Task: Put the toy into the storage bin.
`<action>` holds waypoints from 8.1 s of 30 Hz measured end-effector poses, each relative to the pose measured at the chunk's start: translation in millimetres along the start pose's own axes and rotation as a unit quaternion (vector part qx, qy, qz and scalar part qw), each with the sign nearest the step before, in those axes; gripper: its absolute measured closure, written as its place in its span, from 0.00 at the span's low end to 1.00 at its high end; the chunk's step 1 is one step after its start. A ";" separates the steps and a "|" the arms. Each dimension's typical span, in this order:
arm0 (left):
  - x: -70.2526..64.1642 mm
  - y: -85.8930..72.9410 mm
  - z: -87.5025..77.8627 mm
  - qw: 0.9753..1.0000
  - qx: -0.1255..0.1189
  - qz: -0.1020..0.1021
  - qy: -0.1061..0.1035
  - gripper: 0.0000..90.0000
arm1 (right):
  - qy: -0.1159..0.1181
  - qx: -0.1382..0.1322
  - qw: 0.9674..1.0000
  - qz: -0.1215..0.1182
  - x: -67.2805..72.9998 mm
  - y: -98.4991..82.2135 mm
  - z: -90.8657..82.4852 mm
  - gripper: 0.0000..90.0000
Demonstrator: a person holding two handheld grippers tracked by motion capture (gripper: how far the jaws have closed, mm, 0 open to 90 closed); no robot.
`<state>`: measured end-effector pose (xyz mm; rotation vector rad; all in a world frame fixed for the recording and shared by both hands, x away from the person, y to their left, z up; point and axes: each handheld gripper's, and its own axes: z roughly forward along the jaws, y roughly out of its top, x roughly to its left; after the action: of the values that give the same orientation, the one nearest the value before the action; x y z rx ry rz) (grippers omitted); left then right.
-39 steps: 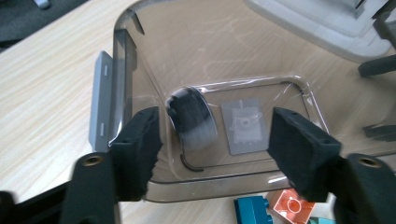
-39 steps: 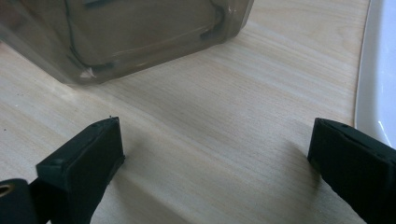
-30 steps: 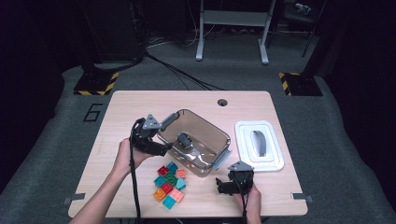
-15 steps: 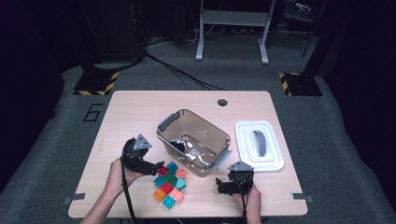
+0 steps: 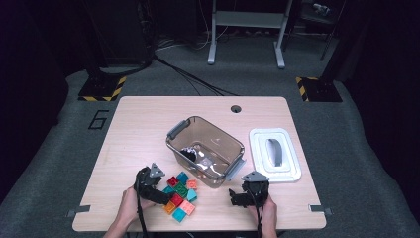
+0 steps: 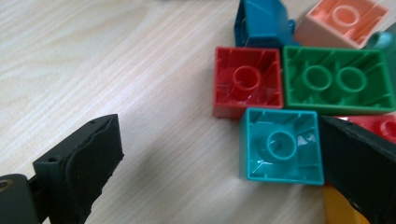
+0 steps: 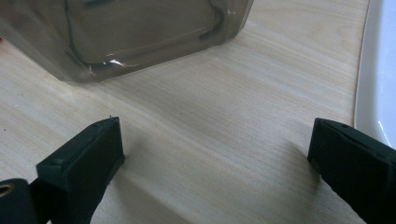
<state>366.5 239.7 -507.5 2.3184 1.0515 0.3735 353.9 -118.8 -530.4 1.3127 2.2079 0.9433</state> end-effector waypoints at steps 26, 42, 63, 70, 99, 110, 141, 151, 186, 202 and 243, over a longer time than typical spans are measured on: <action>-4.0 2.4 -5.8 0.999 -0.025 0.032 -0.019 0.64 | 0.002 0.000 1.000 0.001 0.1 0.0 -0.1 0.03; 9.2 9.7 -29.1 0.998 -0.052 0.016 -0.011 0.65 | 0.000 0.000 1.000 0.001 -0.6 0.5 0.5 0.03; 25.8 38.5 -66.8 0.996 -0.084 0.017 -0.003 0.65 | 0.000 0.005 1.000 0.007 -1.6 3.5 4.2 0.00; 30.2 52.2 -79.2 0.995 -0.094 0.020 0.003 0.65 | -0.001 0.005 1.000 0.006 -1.7 3.5 4.1 0.00; 41.7 137.7 -105.7 0.990 -0.132 0.034 0.024 0.65 | 0.001 0.006 1.000 -0.002 -2.3 3.9 4.4 0.00; 30.7 158.7 -76.3 0.993 -0.111 0.043 0.018 0.65 | -0.002 0.003 1.000 0.004 -1.7 4.1 5.0 0.00; 21.3 142.3 -44.8 0.998 -0.064 0.025 -0.007 0.39 | -0.001 0.003 1.000 0.004 -1.7 4.1 5.1 0.00; 12.1 112.2 -73.4 0.995 -0.087 0.038 0.012 0.16 | -0.001 0.003 1.000 0.004 -1.7 4.1 5.1 0.00; 11.0 21.1 7.0 0.999 -0.022 0.027 -0.039 0.37 | -0.001 0.003 1.000 0.004 -1.7 4.2 5.1 0.00; 10.6 18.4 5.5 0.999 -0.020 0.028 -0.036 0.65 | 0.001 0.003 1.000 0.003 -1.9 4.2 5.3 0.00; 18.8 33.6 -21.0 0.998 -0.058 0.009 -0.007 0.65 | 0.001 0.003 1.000 0.003 -1.9 4.2 5.3 0.00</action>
<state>389.3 243.8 -470.3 2.2251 0.9755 0.4133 360.7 -117.2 -531.0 1.3232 2.2099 0.9412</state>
